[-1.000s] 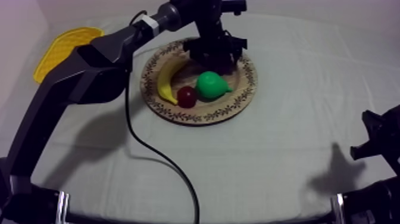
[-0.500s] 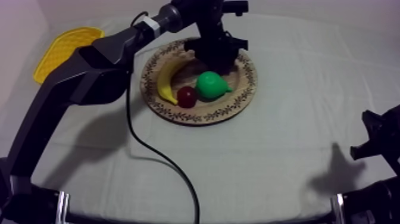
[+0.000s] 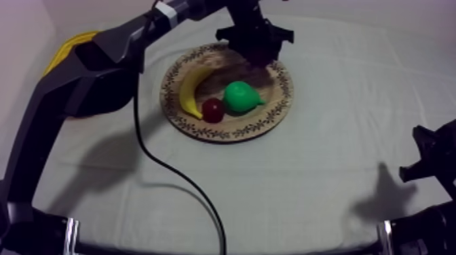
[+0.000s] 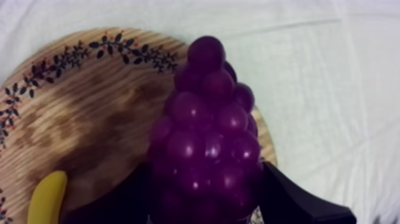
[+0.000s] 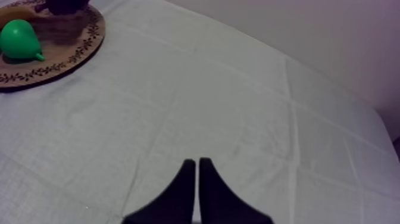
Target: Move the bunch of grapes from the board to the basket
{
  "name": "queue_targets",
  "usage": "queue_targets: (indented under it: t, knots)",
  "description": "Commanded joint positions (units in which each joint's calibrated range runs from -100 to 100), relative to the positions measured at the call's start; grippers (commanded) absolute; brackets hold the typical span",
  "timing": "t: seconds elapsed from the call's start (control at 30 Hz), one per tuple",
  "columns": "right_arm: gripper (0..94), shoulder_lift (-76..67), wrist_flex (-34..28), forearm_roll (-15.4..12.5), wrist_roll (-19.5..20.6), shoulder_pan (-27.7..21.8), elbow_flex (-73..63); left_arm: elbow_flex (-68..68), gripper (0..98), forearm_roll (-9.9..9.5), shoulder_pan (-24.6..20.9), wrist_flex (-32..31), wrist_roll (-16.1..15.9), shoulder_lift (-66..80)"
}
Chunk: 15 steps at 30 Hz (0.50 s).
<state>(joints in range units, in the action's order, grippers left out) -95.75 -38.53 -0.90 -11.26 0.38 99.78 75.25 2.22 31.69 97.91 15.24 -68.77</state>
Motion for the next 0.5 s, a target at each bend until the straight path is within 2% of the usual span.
queue_targets:
  t: [0.0, 0.47]
  knots:
    - [0.3, 0.00, -0.02, -0.01, 0.00, 0.00, 0.00, -2.42, 40.1, -0.04, 0.36, -0.08, 0.06, 3.90]
    - [0.3, 0.00, -0.02, -0.01, 0.00, 0.00, 0.00, -20.30, 40.8, 0.09, 2.52, -1.26, 1.76, 23.09]
